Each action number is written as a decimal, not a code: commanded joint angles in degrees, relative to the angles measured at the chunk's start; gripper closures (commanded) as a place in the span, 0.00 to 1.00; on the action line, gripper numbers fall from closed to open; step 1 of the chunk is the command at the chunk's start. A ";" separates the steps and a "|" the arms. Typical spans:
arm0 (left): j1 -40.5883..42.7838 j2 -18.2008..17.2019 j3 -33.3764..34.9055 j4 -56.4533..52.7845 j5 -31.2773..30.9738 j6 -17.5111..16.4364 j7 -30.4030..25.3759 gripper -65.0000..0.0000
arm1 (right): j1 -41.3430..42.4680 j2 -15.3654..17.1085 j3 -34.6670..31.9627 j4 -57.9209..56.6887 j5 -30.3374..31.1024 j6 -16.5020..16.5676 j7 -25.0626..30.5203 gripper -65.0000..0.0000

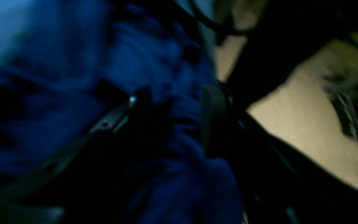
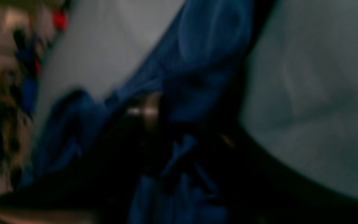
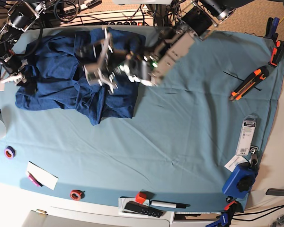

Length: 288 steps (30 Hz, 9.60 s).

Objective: Layout the t-shirt on the table in an organized manner, then fold the t-shirt properly
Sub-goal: 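Fold the grasped edge over the bundle with both grippers, then release, then tuck and flatten the shirt bundle edge with the right gripper, then grasp the bundle's collar end with the right gripper and fold it over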

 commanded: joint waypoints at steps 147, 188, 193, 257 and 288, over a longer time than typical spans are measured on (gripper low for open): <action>4.15 -14.75 -43.34 5.75 -7.15 4.79 3.87 0.59 | -8.24 -21.79 -5.09 38.60 15.87 -1.12 -14.33 1.00; 4.17 -14.73 -43.34 5.73 -7.15 4.79 3.87 0.59 | -10.32 -21.70 -4.76 38.58 1.81 -1.12 -14.33 0.53; 4.15 -14.73 -43.34 5.73 -7.15 4.81 3.87 0.59 | -10.27 -21.59 -4.76 38.60 6.71 -1.12 -14.33 0.53; 4.15 -14.75 -43.34 5.70 -6.91 4.83 1.86 0.59 | -13.75 -21.62 -28.46 38.60 24.84 -1.12 -14.33 1.00; 4.13 -14.73 -43.34 5.70 -6.10 4.81 1.09 0.59 | -17.68 -6.25 -47.43 38.62 24.84 -1.12 -14.33 0.99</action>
